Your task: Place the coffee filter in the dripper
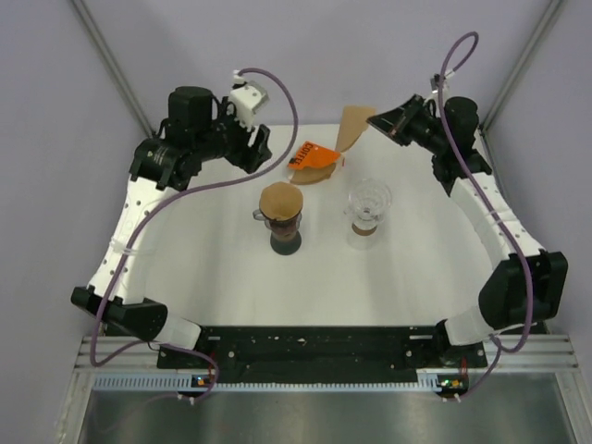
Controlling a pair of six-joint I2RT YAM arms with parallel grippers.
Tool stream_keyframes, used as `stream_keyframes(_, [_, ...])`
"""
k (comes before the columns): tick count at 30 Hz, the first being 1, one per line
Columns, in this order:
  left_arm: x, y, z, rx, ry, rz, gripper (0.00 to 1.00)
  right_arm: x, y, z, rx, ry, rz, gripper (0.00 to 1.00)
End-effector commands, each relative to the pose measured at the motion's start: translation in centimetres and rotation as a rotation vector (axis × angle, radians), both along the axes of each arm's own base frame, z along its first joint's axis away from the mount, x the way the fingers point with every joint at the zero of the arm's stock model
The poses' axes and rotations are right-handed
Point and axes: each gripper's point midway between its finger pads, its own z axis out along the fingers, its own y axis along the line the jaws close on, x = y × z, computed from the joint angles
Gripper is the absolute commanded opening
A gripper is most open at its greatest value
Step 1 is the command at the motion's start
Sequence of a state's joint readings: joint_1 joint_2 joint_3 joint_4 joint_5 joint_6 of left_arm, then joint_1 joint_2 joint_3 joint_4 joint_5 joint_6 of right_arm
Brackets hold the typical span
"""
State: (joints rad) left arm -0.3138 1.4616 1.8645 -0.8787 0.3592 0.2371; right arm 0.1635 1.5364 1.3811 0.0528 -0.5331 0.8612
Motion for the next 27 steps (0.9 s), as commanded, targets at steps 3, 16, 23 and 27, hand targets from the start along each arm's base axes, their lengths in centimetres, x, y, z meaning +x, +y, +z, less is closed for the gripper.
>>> stream_keyframes(3, [-3.5,-3.4,6.0,0.260,-0.334,-0.173,0.70,-5.1,-0.9,7.9,0.052,-0.199,-0.085,0.00])
stream_keyframes(16, [-8.3,-14.8,11.0,0.281,-0.966,-0.296,0.73,-13.7,-2.4,13.4,0.213,-0.354,-0.147,0.00])
stream_keyframes(23, [-7.1,-18.6,9.4,0.356,-1.047,-0.274,0.64,-16.0,-3.5,14.0,0.224,-0.391,-0.171,0.00])
stream_keyframes(27, [-6.6,-19.1,10.8,0.284,-1.061,-0.205,0.63,-16.4,-3.3,13.8,0.227,-0.389,-0.155,0.00])
